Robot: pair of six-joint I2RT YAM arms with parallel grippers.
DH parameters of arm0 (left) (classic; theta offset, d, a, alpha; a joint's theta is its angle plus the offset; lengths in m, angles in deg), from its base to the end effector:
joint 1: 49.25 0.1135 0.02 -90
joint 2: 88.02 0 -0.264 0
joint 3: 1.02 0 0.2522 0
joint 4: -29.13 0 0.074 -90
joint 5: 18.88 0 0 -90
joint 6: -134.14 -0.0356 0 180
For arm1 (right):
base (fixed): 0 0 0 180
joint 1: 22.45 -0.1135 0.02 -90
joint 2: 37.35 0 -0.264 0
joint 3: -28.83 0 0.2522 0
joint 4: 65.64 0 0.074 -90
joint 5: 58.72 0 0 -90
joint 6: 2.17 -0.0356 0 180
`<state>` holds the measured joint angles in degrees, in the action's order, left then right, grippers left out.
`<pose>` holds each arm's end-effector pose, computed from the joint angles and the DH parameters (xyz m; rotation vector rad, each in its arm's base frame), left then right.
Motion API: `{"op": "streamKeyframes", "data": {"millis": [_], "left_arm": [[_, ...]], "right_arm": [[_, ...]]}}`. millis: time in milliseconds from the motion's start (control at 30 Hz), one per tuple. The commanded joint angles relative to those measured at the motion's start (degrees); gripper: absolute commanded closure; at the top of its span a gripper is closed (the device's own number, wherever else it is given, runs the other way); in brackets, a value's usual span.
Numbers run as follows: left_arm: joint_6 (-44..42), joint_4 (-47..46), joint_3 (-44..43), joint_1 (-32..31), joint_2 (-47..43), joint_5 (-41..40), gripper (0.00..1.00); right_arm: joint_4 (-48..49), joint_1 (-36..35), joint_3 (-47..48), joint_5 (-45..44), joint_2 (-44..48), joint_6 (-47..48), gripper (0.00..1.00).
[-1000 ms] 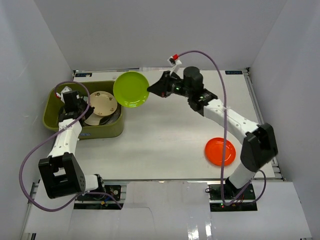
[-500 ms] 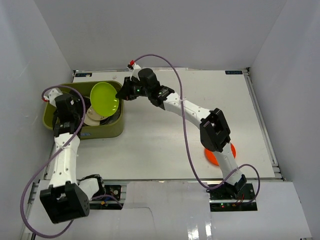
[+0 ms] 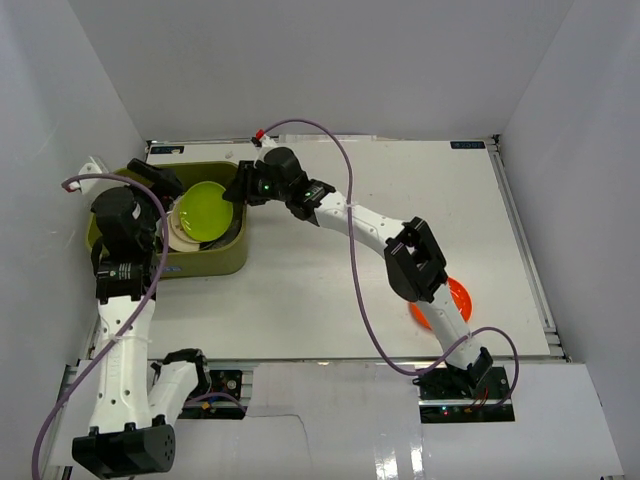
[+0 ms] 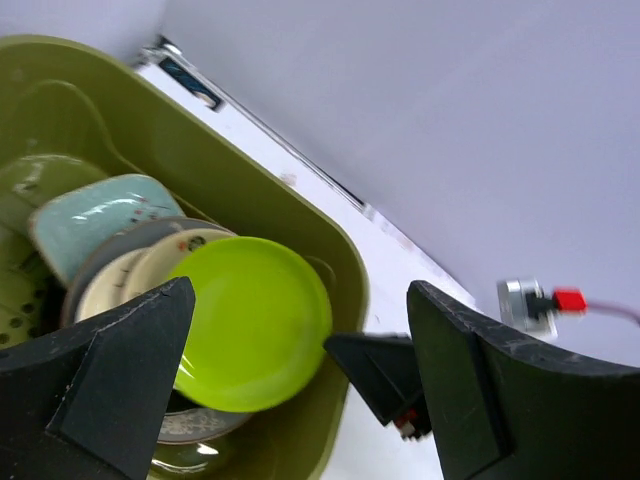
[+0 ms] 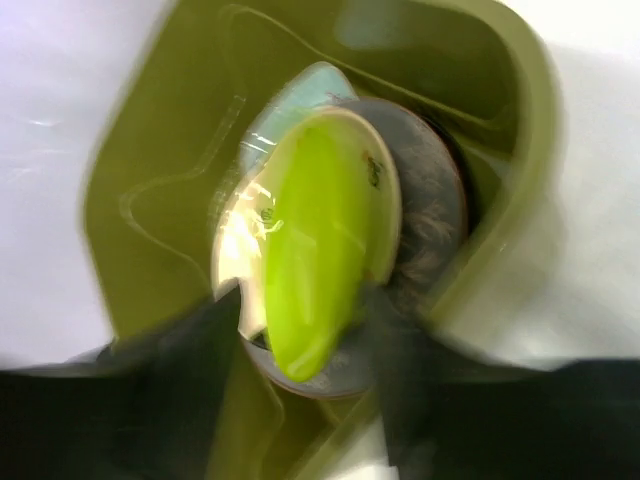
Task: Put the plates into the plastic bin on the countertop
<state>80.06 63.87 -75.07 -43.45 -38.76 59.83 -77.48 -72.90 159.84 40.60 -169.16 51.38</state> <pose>0.1823 0.0255 0.4005 -0.7545 1.5744 -0.2136 0.3487 0.4314 0.2829 -0.3659 1.9303 1.1954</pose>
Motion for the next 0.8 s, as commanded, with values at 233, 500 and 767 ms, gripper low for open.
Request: {"op": "streamKeyframes", "data": {"millis": [233, 500, 767], "left_arm": [[5.3, -6.5, 7.0, -12.4, 0.2, 29.2, 0.10], [8.6, -15.3, 12.0, -44.0, 14.3, 18.8, 0.13], [6.6, -22.3, -4.8, -63.7, 49.4, 21.7, 0.18]], "right_arm": [[11.4, 4.9, -18.6, 1.9, 22.5, 2.4, 0.28], [15.1, 23.0, -56.8, -1.6, 60.1, 4.9, 0.92], [-1.0, 31.2, -63.5, -9.1, 83.9, 15.0, 0.92]]}}
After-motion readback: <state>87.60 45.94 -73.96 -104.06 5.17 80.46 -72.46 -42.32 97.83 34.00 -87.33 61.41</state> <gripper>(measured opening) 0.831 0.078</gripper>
